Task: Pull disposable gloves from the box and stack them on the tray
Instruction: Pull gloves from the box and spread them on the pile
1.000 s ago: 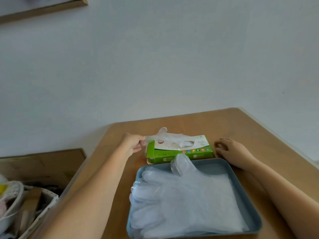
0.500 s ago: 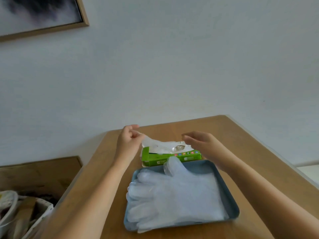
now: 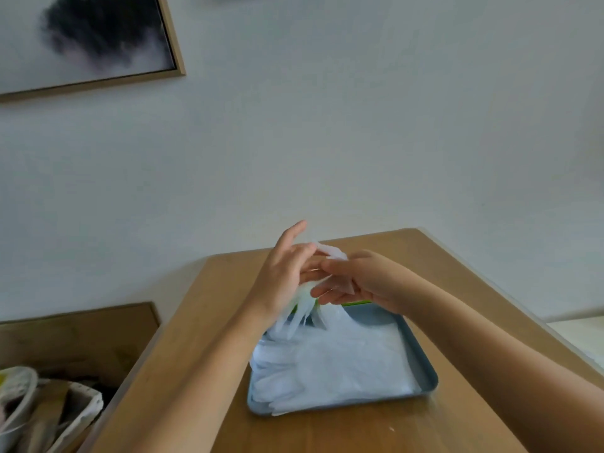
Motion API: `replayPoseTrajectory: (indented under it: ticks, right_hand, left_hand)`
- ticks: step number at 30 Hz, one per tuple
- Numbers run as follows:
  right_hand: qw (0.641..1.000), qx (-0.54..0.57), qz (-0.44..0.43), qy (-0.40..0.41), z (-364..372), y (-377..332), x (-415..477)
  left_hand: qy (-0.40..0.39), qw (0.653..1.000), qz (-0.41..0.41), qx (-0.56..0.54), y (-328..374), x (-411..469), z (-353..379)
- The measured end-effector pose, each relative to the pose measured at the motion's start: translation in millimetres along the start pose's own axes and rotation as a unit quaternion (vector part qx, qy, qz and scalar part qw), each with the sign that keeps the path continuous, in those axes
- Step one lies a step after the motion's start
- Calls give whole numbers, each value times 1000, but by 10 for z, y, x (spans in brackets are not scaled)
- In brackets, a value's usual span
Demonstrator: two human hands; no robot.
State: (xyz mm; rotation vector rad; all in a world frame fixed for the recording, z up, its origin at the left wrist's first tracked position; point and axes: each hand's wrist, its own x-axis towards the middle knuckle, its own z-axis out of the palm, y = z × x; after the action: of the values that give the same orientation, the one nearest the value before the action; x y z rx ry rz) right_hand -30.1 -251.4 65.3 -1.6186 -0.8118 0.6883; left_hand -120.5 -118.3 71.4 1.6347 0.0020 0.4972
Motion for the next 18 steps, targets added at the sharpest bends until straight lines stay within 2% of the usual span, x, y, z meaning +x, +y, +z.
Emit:
replayPoseTrajectory:
  ticks: [2, 4, 7, 9, 12, 16, 18]
  right_hand:
    - [998, -65, 2, -2, -38, -30, -77]
    - [990, -135, -9, -25, -95, -86, -170]
    - [970, -230, -40, -72, -195, -243, -330]
    - [955, -259, -40, -142, -272, -343, -420]
    - [937, -248, -31, -243, -382, -413, -490]
    - [946, -143, -6, -290, -605, -356, -555]
    - [946, -154, 1, -286, -707, -284, -588]
  left_hand:
    - [47, 992, 42, 112, 11, -34, -16]
    - [47, 988, 57, 137, 18, -24, -92]
    - [-84, 978, 24, 190, -24, 19, -242]
    - [-177, 961, -2, 215, -64, 22, -253]
    - [-241, 943, -33, 226, -113, 11, -200]
    - [-248, 953, -99, 145, -174, -60, -109]
    - [-244, 957, -119, 102, -226, -68, -120]
